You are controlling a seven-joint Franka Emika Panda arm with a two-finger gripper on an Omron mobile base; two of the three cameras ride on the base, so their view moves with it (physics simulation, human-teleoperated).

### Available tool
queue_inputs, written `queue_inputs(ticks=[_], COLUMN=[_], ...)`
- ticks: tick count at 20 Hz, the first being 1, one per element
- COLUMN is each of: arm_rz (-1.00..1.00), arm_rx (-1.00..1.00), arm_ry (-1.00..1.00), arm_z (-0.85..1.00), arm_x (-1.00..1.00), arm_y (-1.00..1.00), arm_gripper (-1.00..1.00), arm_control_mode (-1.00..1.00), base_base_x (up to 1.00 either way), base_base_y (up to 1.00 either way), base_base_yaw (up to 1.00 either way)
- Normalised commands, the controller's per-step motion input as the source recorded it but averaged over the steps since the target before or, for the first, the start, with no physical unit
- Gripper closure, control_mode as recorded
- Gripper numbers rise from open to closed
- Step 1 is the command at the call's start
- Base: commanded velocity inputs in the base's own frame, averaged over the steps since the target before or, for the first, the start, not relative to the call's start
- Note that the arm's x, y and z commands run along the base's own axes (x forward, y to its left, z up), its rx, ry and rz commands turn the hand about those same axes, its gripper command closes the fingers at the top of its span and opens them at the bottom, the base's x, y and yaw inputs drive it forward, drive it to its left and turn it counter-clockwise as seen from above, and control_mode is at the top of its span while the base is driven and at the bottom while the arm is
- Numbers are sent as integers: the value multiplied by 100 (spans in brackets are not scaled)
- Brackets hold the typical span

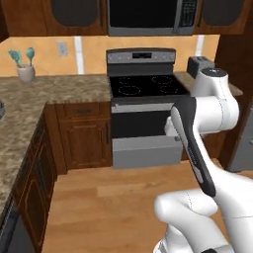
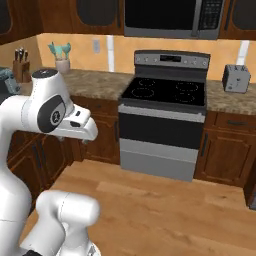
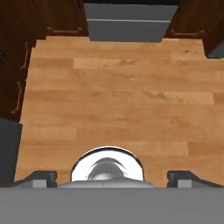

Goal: Navigate to the stove.

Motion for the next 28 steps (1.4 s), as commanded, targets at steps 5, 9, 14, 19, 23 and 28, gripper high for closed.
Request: queue_inputs(ticks=[5,9,14,19,23,28], arm_rz=[0,0,0,0,0,0], arm_rx=[0,0,0,0,0,0], arm_ry=[0,0,0,0,0,0], arm_z=[0,0,0,0,0,0], arm_x=[0,0,0,0,0,0], arm_y=[0,0,0,0,0,0], arm_gripper=[-100,-100,-100,-100,-100,-100], arm_control_mode=[100,100,100,100,100,100], base_base_x=[100,100,100,100,100,100], base_base_y=[8,0,-39,-70,-33,14], base_base_yaw=[-26,-7,1,7,4,0])
